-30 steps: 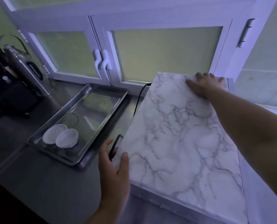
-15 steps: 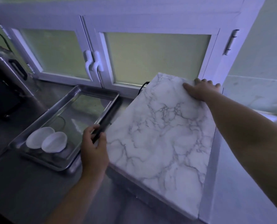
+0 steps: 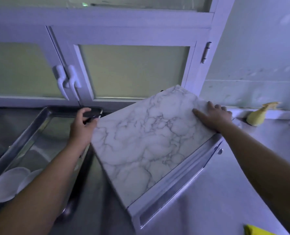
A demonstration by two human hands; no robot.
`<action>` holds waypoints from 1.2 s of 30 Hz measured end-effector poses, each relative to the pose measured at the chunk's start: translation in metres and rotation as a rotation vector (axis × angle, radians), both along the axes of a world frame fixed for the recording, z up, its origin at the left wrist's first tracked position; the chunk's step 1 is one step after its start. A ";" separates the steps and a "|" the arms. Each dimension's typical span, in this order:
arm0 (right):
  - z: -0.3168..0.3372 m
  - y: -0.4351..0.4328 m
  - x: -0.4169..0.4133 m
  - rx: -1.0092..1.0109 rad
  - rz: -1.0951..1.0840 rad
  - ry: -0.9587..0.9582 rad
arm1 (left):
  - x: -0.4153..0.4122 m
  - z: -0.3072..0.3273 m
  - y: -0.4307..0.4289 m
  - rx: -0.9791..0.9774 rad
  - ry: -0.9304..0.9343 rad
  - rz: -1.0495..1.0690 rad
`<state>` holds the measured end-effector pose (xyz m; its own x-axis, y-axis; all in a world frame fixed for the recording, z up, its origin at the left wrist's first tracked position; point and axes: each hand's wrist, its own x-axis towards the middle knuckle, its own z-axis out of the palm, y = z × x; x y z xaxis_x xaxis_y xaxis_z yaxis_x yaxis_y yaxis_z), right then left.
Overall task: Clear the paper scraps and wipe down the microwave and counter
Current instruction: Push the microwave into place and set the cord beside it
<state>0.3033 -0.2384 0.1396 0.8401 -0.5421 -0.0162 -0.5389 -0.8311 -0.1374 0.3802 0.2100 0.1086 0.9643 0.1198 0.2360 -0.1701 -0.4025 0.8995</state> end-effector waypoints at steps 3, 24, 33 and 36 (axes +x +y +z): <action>-0.001 0.023 -0.036 0.017 -0.102 0.027 | 0.031 0.008 0.004 0.104 -0.011 -0.030; -0.015 0.147 -0.193 -0.009 -0.014 -0.272 | -0.094 0.040 -0.010 0.508 -0.110 -0.597; -0.036 0.134 -0.222 -0.236 0.246 -0.482 | -0.158 0.013 0.020 0.986 -0.294 -0.641; -0.045 0.129 -0.216 -0.320 0.261 -0.631 | -0.158 0.012 0.018 0.985 -0.344 -0.619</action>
<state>0.0877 -0.1097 0.0942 0.7395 -0.2212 0.6358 -0.2175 -0.9723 -0.0853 0.2221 0.2275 0.1205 0.6640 -0.7144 0.2210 -0.7457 -0.6548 0.1237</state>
